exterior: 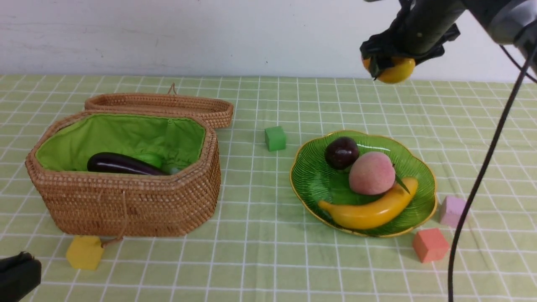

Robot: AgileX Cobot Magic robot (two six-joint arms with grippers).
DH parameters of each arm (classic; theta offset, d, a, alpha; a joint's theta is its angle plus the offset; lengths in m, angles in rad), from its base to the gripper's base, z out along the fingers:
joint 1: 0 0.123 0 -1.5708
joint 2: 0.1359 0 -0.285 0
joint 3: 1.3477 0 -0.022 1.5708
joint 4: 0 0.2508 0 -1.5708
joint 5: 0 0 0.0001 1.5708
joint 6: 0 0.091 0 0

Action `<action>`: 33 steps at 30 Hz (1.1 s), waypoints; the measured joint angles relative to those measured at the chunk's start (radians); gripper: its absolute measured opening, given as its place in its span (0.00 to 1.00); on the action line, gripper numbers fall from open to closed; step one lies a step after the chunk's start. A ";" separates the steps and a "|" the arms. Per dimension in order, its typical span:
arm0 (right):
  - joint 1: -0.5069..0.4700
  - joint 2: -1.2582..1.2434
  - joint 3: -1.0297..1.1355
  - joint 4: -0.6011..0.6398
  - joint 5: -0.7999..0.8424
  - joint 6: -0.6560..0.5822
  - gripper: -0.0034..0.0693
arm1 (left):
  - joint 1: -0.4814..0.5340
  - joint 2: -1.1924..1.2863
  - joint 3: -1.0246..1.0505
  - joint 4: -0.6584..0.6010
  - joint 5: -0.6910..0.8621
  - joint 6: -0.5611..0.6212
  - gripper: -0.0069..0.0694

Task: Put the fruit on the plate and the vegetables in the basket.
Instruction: Use the right arm to grab a mango and put it into the right plate

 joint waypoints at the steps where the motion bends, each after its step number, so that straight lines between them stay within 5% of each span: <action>1: -0.004 -0.044 0.012 0.000 0.001 -0.002 0.75 | 0.000 0.000 0.000 -0.034 0.024 0.051 0.07; 7: -0.008 -0.266 0.221 0.048 0.001 -0.007 0.75 | 0.000 0.002 0.000 -0.182 0.133 0.218 0.07; 12: 0.014 -0.451 0.527 0.141 0.001 -0.024 0.75 | 0.000 0.012 0.000 -0.248 0.170 0.242 0.07; 18: 0.107 -0.465 0.893 0.223 -0.266 -0.061 0.75 | 0.000 0.037 0.000 -0.246 0.183 0.245 0.07; 30: 0.132 -0.336 0.955 0.219 -0.506 -0.062 0.75 | 0.000 0.038 0.000 -0.246 0.178 0.246 0.07; 33: 0.132 -0.330 0.955 0.219 -0.516 -0.062 0.82 | 0.000 0.038 0.000 -0.246 0.176 0.246 0.07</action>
